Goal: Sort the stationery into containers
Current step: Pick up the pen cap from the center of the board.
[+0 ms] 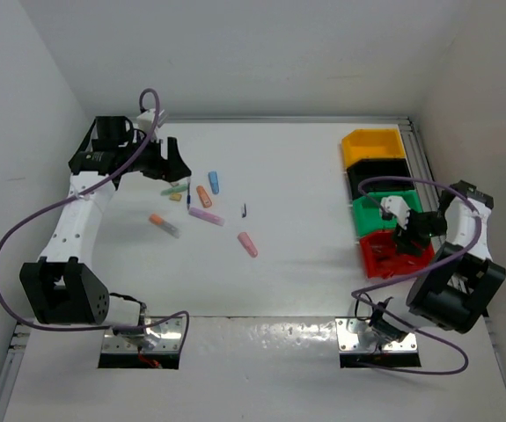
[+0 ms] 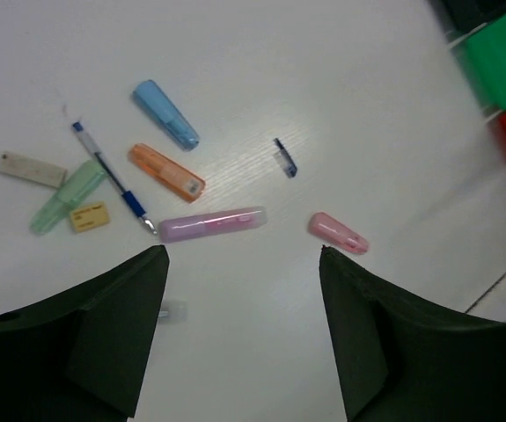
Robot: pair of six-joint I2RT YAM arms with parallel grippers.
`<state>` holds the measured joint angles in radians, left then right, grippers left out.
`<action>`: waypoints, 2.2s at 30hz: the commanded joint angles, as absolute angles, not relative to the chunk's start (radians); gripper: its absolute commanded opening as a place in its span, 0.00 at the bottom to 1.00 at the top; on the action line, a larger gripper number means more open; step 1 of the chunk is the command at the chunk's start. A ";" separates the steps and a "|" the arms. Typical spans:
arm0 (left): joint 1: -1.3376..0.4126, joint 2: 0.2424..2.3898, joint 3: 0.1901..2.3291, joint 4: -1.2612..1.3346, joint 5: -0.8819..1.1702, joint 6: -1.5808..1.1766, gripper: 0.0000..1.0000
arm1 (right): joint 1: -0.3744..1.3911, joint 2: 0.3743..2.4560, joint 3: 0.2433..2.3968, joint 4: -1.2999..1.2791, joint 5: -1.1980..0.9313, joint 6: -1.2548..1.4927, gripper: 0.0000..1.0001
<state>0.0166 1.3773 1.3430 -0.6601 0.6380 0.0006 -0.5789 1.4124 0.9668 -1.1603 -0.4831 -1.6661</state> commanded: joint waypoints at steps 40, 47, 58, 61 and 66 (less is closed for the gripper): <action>0.000 1.391 1.232 -0.515 0.313 -0.227 0.77 | 0.644 1.942 1.468 -0.327 0.123 0.538 0.52; 0.044 1.358 1.181 -0.496 0.354 -0.213 0.77 | 0.670 2.049 1.519 -0.318 0.147 0.552 0.53; 0.080 1.342 1.134 -0.492 0.373 -0.173 0.77 | 0.689 2.148 1.568 -0.302 0.107 0.557 0.52; 0.087 1.350 1.129 -0.491 0.385 -0.173 0.77 | 0.695 2.160 1.569 -0.305 0.103 0.563 0.51; 0.103 1.361 1.120 -0.489 0.410 -0.170 0.77 | 0.696 2.189 1.565 -0.307 0.086 0.572 0.49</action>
